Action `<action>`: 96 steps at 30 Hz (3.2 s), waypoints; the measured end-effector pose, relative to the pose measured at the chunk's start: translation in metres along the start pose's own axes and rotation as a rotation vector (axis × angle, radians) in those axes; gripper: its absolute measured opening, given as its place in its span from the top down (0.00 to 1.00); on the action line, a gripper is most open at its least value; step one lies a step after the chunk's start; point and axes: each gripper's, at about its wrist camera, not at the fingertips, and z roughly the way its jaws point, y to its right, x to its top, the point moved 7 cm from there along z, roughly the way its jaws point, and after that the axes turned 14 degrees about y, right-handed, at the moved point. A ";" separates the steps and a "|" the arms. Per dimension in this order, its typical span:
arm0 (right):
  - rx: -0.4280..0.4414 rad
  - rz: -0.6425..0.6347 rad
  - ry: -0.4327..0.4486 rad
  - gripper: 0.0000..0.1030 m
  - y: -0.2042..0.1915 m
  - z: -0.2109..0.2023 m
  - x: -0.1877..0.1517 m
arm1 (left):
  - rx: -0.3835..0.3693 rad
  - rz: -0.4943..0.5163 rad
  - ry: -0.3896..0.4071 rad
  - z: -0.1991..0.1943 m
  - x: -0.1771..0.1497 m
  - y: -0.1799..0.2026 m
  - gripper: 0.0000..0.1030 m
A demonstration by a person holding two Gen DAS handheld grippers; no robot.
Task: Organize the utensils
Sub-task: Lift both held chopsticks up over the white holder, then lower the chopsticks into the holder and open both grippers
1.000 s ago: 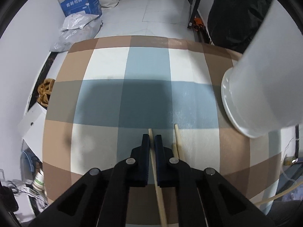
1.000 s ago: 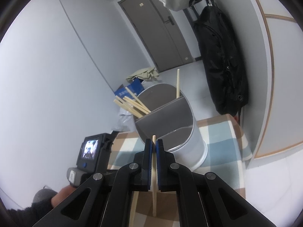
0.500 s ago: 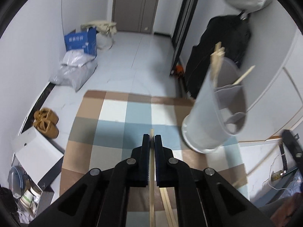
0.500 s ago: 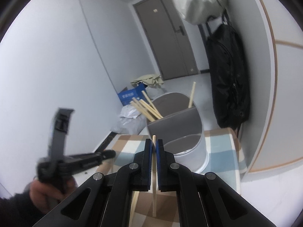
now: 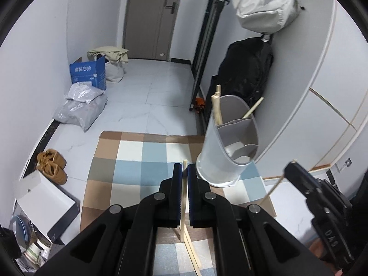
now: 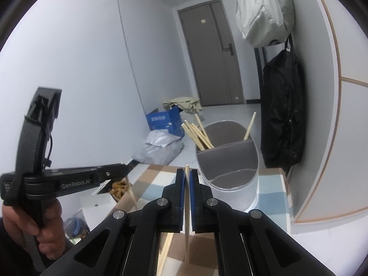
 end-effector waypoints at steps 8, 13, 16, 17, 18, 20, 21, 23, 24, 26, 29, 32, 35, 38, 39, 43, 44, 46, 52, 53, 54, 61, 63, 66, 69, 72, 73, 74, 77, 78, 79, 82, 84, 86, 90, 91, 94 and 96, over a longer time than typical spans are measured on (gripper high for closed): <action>-0.030 0.016 0.021 0.97 0.010 -0.008 0.020 | -0.071 0.020 0.036 -0.014 0.027 0.022 1.00; -0.049 -0.011 0.044 0.97 0.024 -0.011 0.055 | -0.123 -0.002 0.051 -0.016 0.053 0.037 1.00; -0.052 -0.035 0.059 0.97 0.031 -0.008 0.082 | -0.146 -0.024 0.067 -0.012 0.075 0.042 1.00; -0.051 -0.041 0.064 0.97 0.033 -0.007 0.089 | -0.148 -0.026 0.071 -0.010 0.080 0.044 1.00; -0.051 -0.048 0.071 0.97 0.035 -0.005 0.100 | -0.155 -0.031 0.082 -0.008 0.090 0.046 1.00; -0.048 -0.058 0.081 0.97 0.039 0.002 0.118 | -0.166 -0.037 0.101 -0.005 0.105 0.050 1.00; -0.047 -0.063 0.086 0.97 0.040 0.006 0.126 | -0.168 -0.040 0.108 -0.005 0.109 0.051 1.00; -0.044 -0.078 0.098 0.97 0.041 0.014 0.142 | -0.179 -0.052 0.129 -0.001 0.126 0.053 1.00; -0.042 -0.085 0.103 0.97 0.041 0.017 0.147 | -0.180 -0.055 0.135 0.001 0.129 0.053 1.00; -0.034 -0.105 0.115 0.97 0.041 0.028 0.161 | -0.185 -0.065 0.153 0.006 0.141 0.053 1.00; -0.024 -0.135 0.128 0.97 0.038 0.041 0.176 | -0.188 -0.086 0.163 0.014 0.151 0.050 1.00; -0.012 -0.149 0.133 0.97 0.037 0.054 0.187 | -0.189 -0.105 0.159 0.025 0.157 0.045 1.00; -0.003 -0.158 0.132 0.97 0.040 0.070 0.193 | -0.187 -0.119 0.146 0.038 0.160 0.039 1.00; 0.006 -0.163 0.126 0.97 0.042 0.083 0.192 | -0.186 -0.131 0.132 0.049 0.160 0.035 1.00; 0.009 -0.164 0.122 0.97 0.043 0.087 0.192 | -0.185 -0.136 0.130 0.053 0.161 0.034 1.00; 0.021 -0.180 0.101 0.97 0.043 0.104 0.184 | -0.175 -0.154 0.116 0.066 0.155 0.026 1.00; 0.025 -0.185 0.093 0.97 0.043 0.109 0.180 | -0.171 -0.157 0.112 0.069 0.152 0.023 1.00; 0.033 -0.201 0.077 0.97 0.042 0.117 0.173 | -0.163 -0.163 0.103 0.075 0.149 0.020 1.00; 0.050 -0.277 0.028 0.97 0.033 0.130 0.147 | -0.151 -0.188 0.072 0.091 0.139 0.012 1.00; 0.049 -0.287 0.022 0.97 0.032 0.131 0.143 | -0.149 -0.187 0.072 0.091 0.138 0.011 1.00; 0.050 -0.292 0.018 0.97 0.032 0.131 0.140 | -0.146 -0.185 0.072 0.092 0.138 0.011 1.00; 0.061 -0.291 -0.013 0.97 0.032 0.134 0.129 | -0.143 -0.185 0.058 0.095 0.131 0.009 1.00; 0.067 -0.288 -0.022 0.97 0.031 0.134 0.125 | -0.144 -0.183 0.050 0.096 0.129 0.009 1.00; 0.077 -0.285 -0.043 0.97 0.030 0.136 0.119 | -0.149 -0.180 0.038 0.095 0.124 0.009 1.00; 0.093 -0.281 -0.075 0.97 0.029 0.139 0.110 | -0.158 -0.170 0.014 0.095 0.117 0.009 1.00; 0.090 -0.286 -0.104 0.96 0.028 0.140 0.100 | -0.166 -0.153 -0.014 0.094 0.107 0.009 1.00; 0.091 -0.276 -0.118 0.96 0.030 0.140 0.096 | -0.168 -0.148 -0.026 0.094 0.104 0.009 1.00; 0.088 -0.263 -0.134 0.96 0.032 0.141 0.091 | -0.173 -0.147 -0.034 0.094 0.102 0.009 1.00; 0.095 -0.211 -0.172 0.94 0.038 0.143 0.078 | -0.185 -0.165 -0.084 0.096 0.093 0.006 1.00; 0.091 -0.201 -0.178 0.94 0.040 0.142 0.076 | -0.191 -0.173 -0.099 0.096 0.091 0.006 0.99; 0.086 -0.189 -0.182 0.93 0.041 0.141 0.074 | -0.193 -0.183 -0.115 0.097 0.089 0.005 0.97; 0.059 -0.136 -0.189 0.81 0.050 0.134 0.071 | -0.169 -0.182 -0.115 0.092 0.087 0.000 0.78; 0.044 -0.114 -0.177 0.79 0.052 0.127 0.074 | -0.159 -0.181 -0.091 0.084 0.089 -0.002 0.67; 0.024 -0.098 -0.161 0.71 0.056 0.117 0.077 | -0.135 -0.172 -0.066 0.074 0.090 -0.005 0.57; 0.000 -0.062 -0.108 0.60 0.058 0.096 0.084 | -0.100 -0.156 -0.038 0.061 0.089 -0.009 0.50; -0.003 -0.052 -0.095 0.59 0.057 0.090 0.086 | -0.090 -0.156 -0.031 0.056 0.088 -0.010 0.49; -0.007 -0.048 -0.073 0.55 0.053 0.075 0.090 | -0.048 -0.140 -0.010 0.045 0.087 -0.011 0.39; -0.007 -0.048 -0.057 0.49 0.048 0.066 0.091 | -0.023 -0.126 0.014 0.038 0.087 -0.012 0.35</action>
